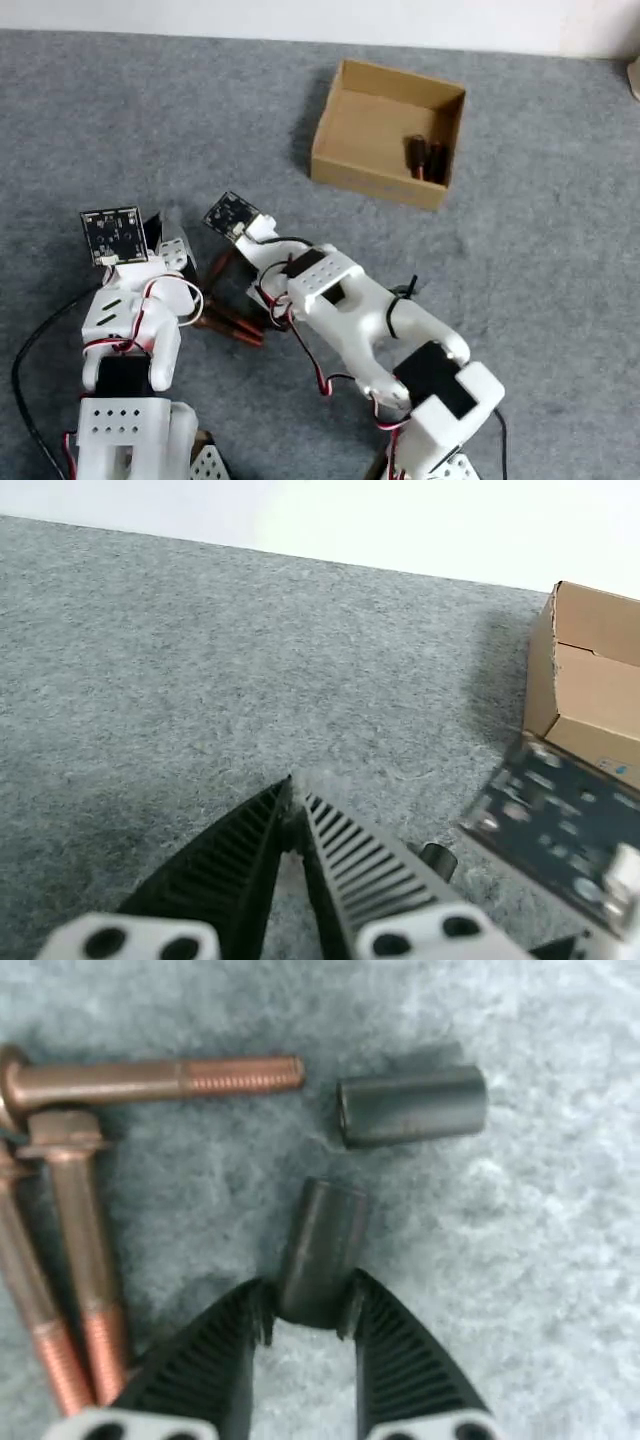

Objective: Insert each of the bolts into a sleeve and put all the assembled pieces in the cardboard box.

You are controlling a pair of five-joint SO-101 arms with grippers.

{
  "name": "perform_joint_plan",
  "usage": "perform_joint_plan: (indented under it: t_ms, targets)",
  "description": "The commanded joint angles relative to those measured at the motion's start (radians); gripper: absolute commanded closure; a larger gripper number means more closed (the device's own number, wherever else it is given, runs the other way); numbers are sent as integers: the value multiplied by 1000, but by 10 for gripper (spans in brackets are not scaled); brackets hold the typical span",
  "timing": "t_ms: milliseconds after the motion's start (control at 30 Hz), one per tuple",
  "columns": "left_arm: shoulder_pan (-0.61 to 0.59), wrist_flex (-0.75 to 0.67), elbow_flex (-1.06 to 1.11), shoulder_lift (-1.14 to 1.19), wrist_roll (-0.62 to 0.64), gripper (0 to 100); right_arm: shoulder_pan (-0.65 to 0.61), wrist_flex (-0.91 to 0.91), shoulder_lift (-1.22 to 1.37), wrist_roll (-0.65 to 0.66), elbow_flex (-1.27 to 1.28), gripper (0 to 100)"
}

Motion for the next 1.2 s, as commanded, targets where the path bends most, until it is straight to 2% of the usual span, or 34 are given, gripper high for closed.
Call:
perform_joint_plan:
  t_ms: [0, 200, 300, 500, 633, 733, 933, 1167]
  targets:
    - [-12, 3, -47, -15, 11, 994, 22, -16, -170, -11, 87, 994]
    - [-12, 3, -44, -15, 11, 994, 85, -5, -456, -11, 289, 994]
    - [-12, 3, -44, -15, 11, 994, 142, 73, -575, -6, 369, 994]
    - [-12, 3, -44, -15, 11, 994, 344, 186, -717, -2, 558, 994]
    - [-10, 3, -44, -13, 11, 994, 450, 185, -742, 72, 665, 988]
    - [-10, 3, -44, -13, 11, 994, 475, 185, -742, 89, 699, 980]
    - [-10, 2, -44, -8, 11, 994, 470, 185, -742, 89, 700, 855]
    - [15, 3, -41, -7, 9, 994, 469, 179, -742, 83, 693, 854]
